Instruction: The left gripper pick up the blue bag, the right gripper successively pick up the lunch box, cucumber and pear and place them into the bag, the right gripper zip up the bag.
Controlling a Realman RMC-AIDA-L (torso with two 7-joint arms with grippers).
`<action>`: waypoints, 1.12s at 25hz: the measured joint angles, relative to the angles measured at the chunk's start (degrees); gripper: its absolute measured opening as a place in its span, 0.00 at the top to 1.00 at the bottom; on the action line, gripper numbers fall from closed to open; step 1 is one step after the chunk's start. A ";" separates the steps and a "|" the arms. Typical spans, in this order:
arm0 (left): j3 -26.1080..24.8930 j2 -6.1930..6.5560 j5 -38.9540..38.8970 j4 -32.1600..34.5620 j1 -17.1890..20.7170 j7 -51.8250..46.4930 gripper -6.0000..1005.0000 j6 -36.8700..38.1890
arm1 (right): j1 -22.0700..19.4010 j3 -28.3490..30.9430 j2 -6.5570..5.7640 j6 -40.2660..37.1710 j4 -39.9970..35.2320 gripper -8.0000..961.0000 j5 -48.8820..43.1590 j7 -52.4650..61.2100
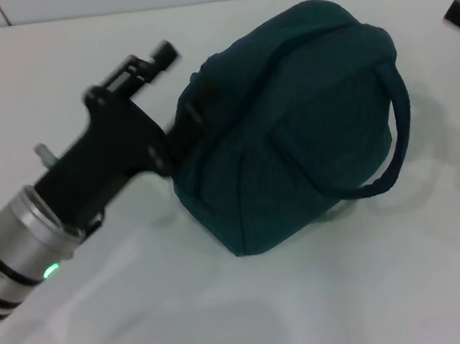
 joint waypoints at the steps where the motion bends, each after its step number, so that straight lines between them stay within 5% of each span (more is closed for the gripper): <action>1: 0.04 0.48 2.69 0.85 -0.03 -0.64 0.66 1.27 | 0.34 0.04 -0.59 -0.87 -0.38 0.51 -2.01 1.51; 4: -0.22 2.19 8.42 3.24 -0.04 -4.40 0.46 3.18 | 2.89 0.28 -3.35 -7.80 -1.11 0.40 -12.00 7.74; 7: -0.57 3.74 9.01 4.08 -0.06 -9.24 0.32 3.45 | 4.28 0.63 -4.43 -13.72 -1.10 0.40 -15.90 9.15; 13: -3.29 1.57 9.47 4.11 0.22 -9.32 0.15 1.52 | 4.07 3.08 -3.51 -14.41 -1.16 0.40 -17.21 8.49; 28: -3.06 2.13 15.48 4.18 -2.03 -12.06 0.13 0.21 | 4.12 3.42 -2.13 -13.83 -1.25 0.40 -18.74 8.50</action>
